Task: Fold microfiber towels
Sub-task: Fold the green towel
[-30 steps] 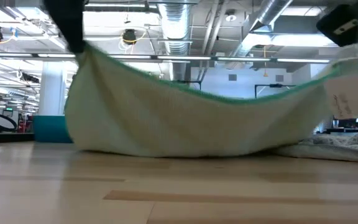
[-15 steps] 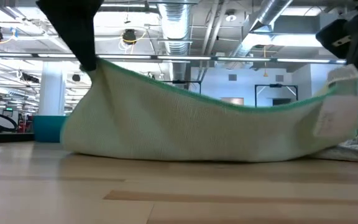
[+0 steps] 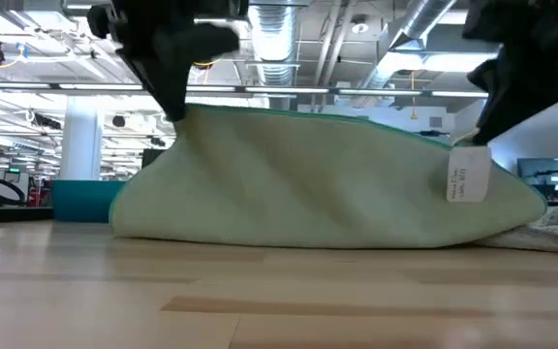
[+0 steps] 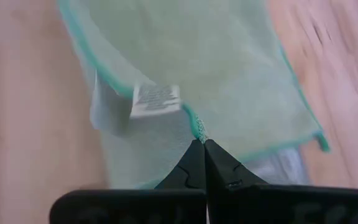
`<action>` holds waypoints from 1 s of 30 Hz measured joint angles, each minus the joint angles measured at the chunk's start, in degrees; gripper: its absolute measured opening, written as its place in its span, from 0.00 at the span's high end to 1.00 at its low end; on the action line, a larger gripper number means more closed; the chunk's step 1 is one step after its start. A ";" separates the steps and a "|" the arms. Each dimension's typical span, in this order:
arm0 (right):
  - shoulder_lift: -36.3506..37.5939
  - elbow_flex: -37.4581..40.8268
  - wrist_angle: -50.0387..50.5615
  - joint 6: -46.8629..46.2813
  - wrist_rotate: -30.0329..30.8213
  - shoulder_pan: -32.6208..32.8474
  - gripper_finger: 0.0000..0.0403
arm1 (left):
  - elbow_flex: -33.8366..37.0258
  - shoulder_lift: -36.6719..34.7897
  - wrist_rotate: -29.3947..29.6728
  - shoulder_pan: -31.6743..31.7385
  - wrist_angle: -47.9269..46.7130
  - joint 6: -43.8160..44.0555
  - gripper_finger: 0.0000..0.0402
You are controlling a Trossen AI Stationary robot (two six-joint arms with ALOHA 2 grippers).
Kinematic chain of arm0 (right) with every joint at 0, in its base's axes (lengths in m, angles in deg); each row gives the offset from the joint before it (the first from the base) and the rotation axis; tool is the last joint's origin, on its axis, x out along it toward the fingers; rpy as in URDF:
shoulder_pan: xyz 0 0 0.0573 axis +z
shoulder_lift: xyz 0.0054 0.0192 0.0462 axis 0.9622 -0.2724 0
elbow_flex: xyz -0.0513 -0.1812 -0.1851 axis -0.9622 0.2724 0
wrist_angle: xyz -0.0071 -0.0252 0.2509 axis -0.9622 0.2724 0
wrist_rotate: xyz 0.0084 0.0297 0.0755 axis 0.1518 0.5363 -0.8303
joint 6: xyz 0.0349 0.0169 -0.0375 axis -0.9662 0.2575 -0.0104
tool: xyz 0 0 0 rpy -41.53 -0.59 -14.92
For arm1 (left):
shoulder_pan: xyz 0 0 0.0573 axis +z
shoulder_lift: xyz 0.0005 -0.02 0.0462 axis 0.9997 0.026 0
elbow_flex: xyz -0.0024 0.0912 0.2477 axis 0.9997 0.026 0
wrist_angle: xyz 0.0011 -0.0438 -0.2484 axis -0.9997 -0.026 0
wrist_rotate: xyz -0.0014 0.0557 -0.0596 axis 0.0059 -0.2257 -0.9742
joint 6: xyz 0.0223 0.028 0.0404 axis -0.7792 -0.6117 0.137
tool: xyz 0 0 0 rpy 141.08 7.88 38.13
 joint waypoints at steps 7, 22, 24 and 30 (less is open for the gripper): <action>0.11 4.51 0.18 -0.27 3.77 -5.96 0.99 | 3.60 0.02 0.24 4.66 -2.39 1.46 1.00; 0.07 11.20 -13.00 11.23 7.49 -19.42 0.99 | 11.36 0.02 -5.82 14.35 1.56 0.35 1.00; 0.07 11.47 -14.24 13.44 7.43 -20.93 0.99 | 12.06 0.02 -6.46 15.41 3.30 -1.06 1.00; 0.11 11.47 -14.85 16.08 7.24 -25.21 0.99 | 12.73 0.02 -5.43 17.74 6.25 -6.16 1.00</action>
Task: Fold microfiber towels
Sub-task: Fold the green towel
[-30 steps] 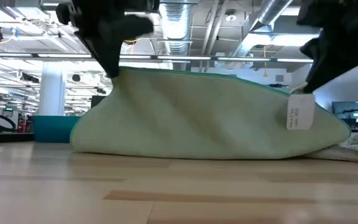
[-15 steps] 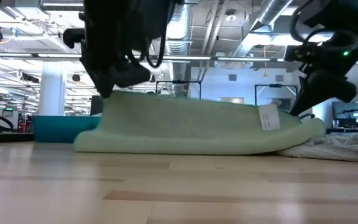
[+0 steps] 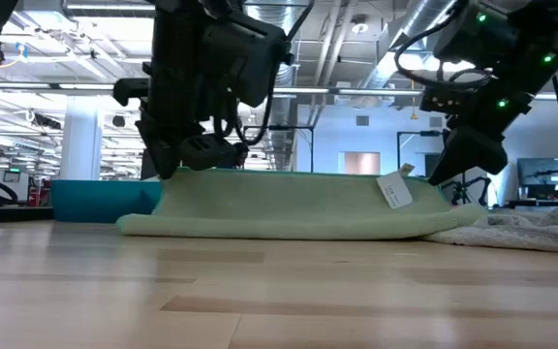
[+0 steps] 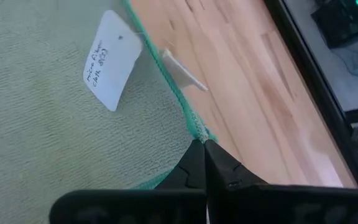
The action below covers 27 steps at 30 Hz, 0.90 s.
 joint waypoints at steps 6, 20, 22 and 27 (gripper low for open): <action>-0.11 0.00 -0.01 -0.02 -1.70 -2.80 0.96 | -0.02 0.00 0.15 1.51 2.95 -4.05 1.00; -0.13 0.00 -1.97 -0.04 -1.77 -6.23 0.75 | -0.04 0.00 0.61 4.62 4.01 -5.09 0.79; -0.13 0.00 -1.94 -0.03 -1.76 -6.24 0.69 | -0.04 0.00 1.44 4.95 4.08 -6.59 0.75; 0.15 -0.23 -1.12 1.25 -2.25 -6.03 0.57 | -0.07 0.00 1.42 4.74 4.23 -5.35 0.70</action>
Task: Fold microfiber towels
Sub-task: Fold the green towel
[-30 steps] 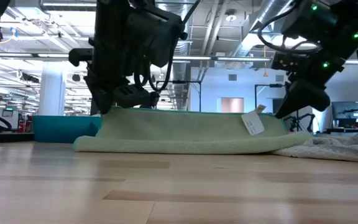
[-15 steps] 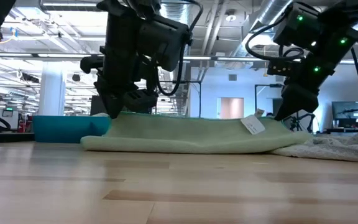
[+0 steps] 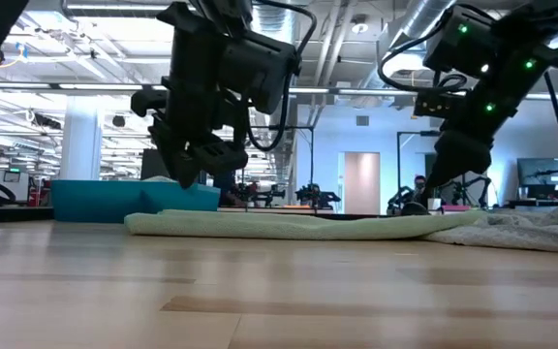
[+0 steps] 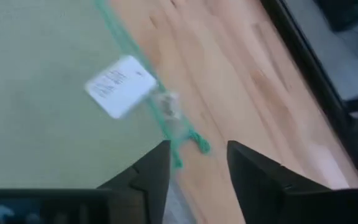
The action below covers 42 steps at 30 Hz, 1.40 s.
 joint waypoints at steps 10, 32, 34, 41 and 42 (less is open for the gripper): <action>0.22 -3.55 2.23 8.04 -25.88 8.05 0.47 | -3.86 0.00 1.26 -11.10 0.07 -2.16 0.69; -14.75 -3.78 0.93 11.75 -17.87 17.27 0.52 | -7.08 0.00 3.73 -24.52 0.86 12.90 0.69; -15.19 -3.86 0.88 11.25 -16.53 17.29 0.53 | -7.08 0.00 3.73 -24.52 1.24 12.91 0.69; -12.52 -3.57 1.39 10.23 -15.28 17.22 0.58 | -7.08 -0.02 3.75 -24.42 1.19 12.90 0.69; -12.16 -3.57 1.47 10.18 -15.30 17.22 0.59 | -7.08 -0.02 3.75 -24.41 1.20 12.90 0.69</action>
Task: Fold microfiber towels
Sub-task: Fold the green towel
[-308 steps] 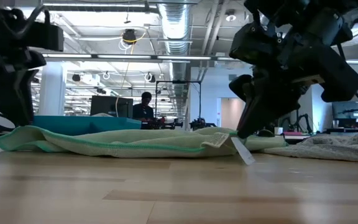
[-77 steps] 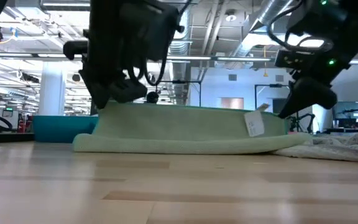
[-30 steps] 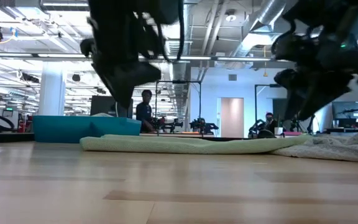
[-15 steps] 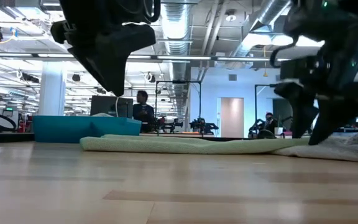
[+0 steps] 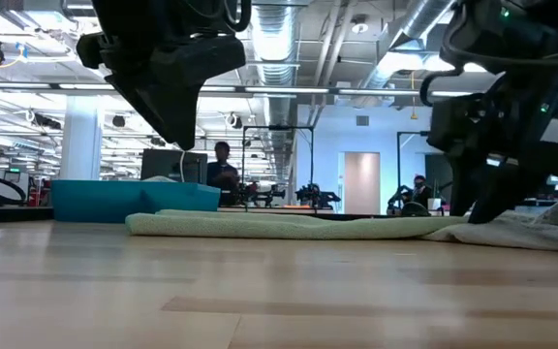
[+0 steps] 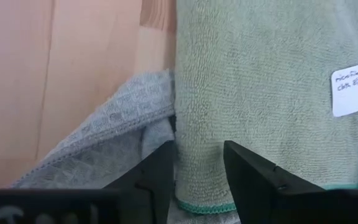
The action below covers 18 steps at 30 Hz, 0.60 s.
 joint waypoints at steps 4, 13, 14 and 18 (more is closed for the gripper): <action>0.59 0.00 -0.09 -0.09 0.01 -0.01 0.63 | 0.00 0.00 0.00 0.00 0.00 0.02 0.69; 0.62 0.00 -0.15 -0.59 0.65 -1.72 0.68 | 0.00 0.00 0.00 0.00 0.50 -0.49 0.69; 0.62 0.00 -0.15 -0.61 0.39 -2.03 0.68 | 0.00 0.00 0.00 0.00 0.70 -0.52 0.69; 0.62 0.00 -0.17 -0.94 -1.96 -2.84 0.69 | 0.00 0.00 0.00 0.00 1.18 -0.57 0.69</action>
